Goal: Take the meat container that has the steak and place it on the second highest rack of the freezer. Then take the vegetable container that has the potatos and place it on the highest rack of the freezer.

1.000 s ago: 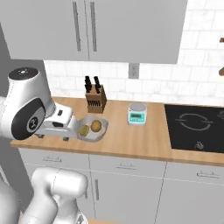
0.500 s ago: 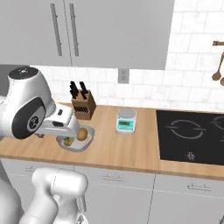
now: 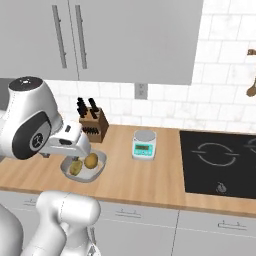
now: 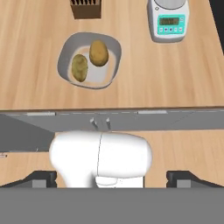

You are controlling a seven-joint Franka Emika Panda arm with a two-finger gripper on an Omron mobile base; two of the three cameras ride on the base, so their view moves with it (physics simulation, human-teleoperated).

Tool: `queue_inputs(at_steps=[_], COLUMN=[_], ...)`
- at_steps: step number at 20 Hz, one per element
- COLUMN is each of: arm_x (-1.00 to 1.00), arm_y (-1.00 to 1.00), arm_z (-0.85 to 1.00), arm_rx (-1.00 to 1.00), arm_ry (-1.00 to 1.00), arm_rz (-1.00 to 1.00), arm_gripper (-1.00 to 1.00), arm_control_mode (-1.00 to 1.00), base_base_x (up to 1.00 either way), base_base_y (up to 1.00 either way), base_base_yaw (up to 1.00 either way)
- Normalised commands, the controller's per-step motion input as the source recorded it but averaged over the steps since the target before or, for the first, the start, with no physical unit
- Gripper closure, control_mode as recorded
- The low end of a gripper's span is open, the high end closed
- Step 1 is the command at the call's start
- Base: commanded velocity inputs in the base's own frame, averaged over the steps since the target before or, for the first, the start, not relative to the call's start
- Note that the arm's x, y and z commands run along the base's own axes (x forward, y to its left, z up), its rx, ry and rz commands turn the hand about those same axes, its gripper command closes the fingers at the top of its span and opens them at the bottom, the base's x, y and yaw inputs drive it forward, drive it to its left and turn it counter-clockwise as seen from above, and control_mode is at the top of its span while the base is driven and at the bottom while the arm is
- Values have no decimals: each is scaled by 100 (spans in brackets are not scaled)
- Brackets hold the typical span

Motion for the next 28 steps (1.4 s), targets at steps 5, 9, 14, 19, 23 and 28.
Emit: queue_inputs(at_steps=[5, 9, 14, 19, 23, 28], arm_x=[25, 68, 80, 65, 49, 15], arm_y=[5, 1, 0, 0, -2, -5], arm_z=[-16, -35, -79, -88, -73, -67], arm_rx=[0, 0, 0, 0, 0, 2], arm_ry=[0, 0, 0, 0, 0, 0], arm_rz=[3, 3, 0, 0, 0, -2], arm_gripper=[-100, -100, -100, -100, -100, -100], arm_control_mode=[-100, -100, -100, -100, -100, -100], base_base_x=[38, 0, 0, 0, 0, 0], base_base_y=[15, 0, 0, 0, 0, 0], base_base_yaw=[0, 0, 0, 0, 0, 0])
